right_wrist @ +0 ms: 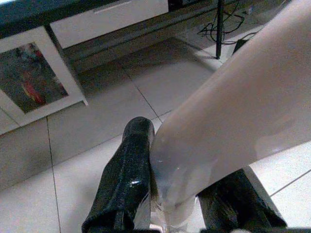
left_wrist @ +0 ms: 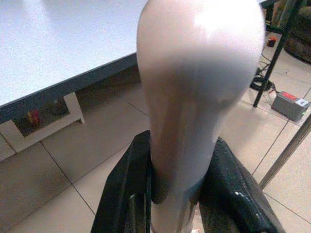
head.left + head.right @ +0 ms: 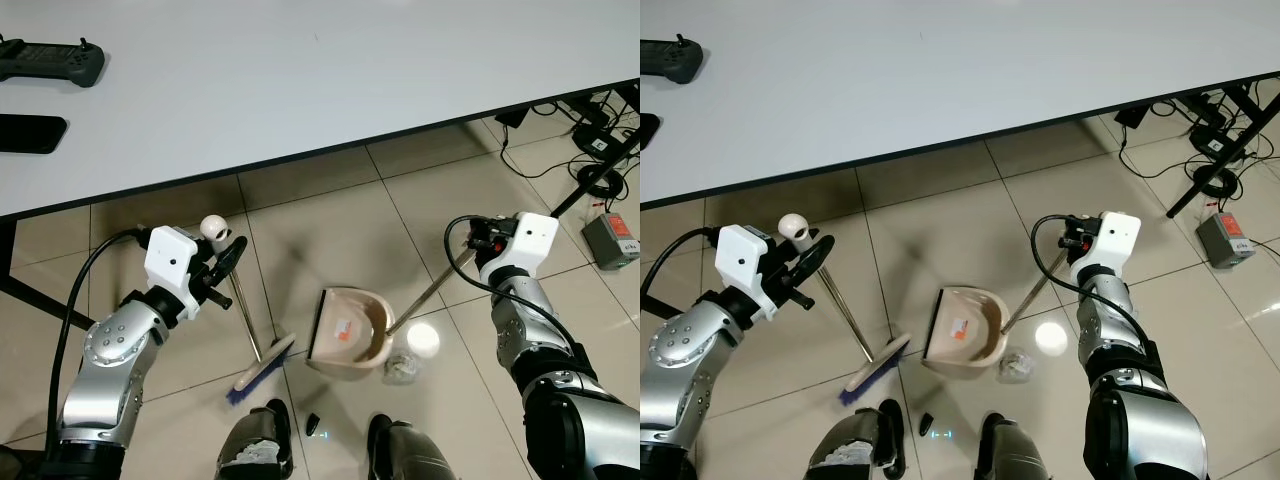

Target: Sweep floor

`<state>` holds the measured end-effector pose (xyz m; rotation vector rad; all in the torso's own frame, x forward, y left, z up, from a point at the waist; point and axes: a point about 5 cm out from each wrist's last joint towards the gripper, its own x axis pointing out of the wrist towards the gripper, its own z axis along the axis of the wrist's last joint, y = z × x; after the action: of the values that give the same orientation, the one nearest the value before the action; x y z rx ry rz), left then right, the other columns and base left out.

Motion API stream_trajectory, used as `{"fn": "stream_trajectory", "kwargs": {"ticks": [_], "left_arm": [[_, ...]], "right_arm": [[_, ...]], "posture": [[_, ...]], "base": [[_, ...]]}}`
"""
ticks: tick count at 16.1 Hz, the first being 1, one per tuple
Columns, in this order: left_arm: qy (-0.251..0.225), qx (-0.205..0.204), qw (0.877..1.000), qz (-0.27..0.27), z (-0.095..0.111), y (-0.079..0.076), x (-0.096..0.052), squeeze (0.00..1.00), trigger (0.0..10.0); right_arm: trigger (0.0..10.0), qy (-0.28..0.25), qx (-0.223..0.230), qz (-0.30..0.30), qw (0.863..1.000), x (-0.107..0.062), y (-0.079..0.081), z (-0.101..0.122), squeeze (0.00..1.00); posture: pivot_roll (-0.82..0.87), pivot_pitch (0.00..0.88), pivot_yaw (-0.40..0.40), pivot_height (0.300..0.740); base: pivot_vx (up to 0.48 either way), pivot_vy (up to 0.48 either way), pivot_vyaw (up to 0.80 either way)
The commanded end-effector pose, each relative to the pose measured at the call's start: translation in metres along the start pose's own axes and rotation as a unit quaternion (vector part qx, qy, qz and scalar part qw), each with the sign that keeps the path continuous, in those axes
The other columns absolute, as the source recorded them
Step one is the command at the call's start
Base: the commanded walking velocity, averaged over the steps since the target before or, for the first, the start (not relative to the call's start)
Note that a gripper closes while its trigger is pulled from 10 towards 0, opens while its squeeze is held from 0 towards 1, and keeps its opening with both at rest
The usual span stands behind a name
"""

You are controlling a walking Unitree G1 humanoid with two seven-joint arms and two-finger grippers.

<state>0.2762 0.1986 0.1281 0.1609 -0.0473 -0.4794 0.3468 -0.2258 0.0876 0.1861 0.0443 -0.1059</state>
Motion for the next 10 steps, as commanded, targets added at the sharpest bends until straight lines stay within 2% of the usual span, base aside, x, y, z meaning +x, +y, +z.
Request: {"fn": "stream_trajectory", "kwargs": {"ticks": [1,4,5,7,9,10], "left_arm": [[0.049,-0.016,0.998,0.018,-0.022,0.000,-0.008,0.00,10.0],[0.051,-0.014,0.998,0.026,-0.023,-0.002,-0.005,0.00,10.0],[0.050,-0.008,0.998,0.025,-0.022,-0.005,-0.003,0.00,10.0],[0.061,0.021,0.998,0.016,-0.025,-0.016,-0.002,0.00,10.0],[0.063,0.031,0.997,0.021,-0.025,-0.022,0.000,0.00,10.0],[0.049,0.021,0.998,0.034,-0.020,-0.025,0.007,0.00,10.0]], "right_arm": [[0.0,-0.026,0.013,-0.023,0.999,0.000,-0.008,0.009,0.00],[0.0,-0.039,0.006,-0.030,0.999,-0.002,-0.011,0.013,0.00],[0.0,-0.051,-0.021,-0.019,0.998,-0.004,-0.008,0.016,0.00],[0.0,-0.069,-0.042,0.001,0.997,-0.005,-0.001,0.021,0.00],[0.0,-0.074,-0.031,-0.002,0.997,-0.007,0.000,0.022,0.00],[0.0,-0.073,-0.027,-0.004,0.997,-0.010,0.000,0.022,0.00]], "posture": [[0.07,0.196,-0.003,0.740],[0.06,0.191,-0.012,0.740],[0.06,0.186,-0.011,0.740],[0.05,0.176,-0.004,0.740],[0.05,0.165,-0.006,0.740],[0.05,0.163,-0.007,0.740]], "base": [[0.000,0.000,0.00],[0.000,0.000,0.00],[0.000,0.000,0.00],[0.000,0.000,0.00],[0.000,0.000,0.00],[0.000,0.000,0.00]]}}
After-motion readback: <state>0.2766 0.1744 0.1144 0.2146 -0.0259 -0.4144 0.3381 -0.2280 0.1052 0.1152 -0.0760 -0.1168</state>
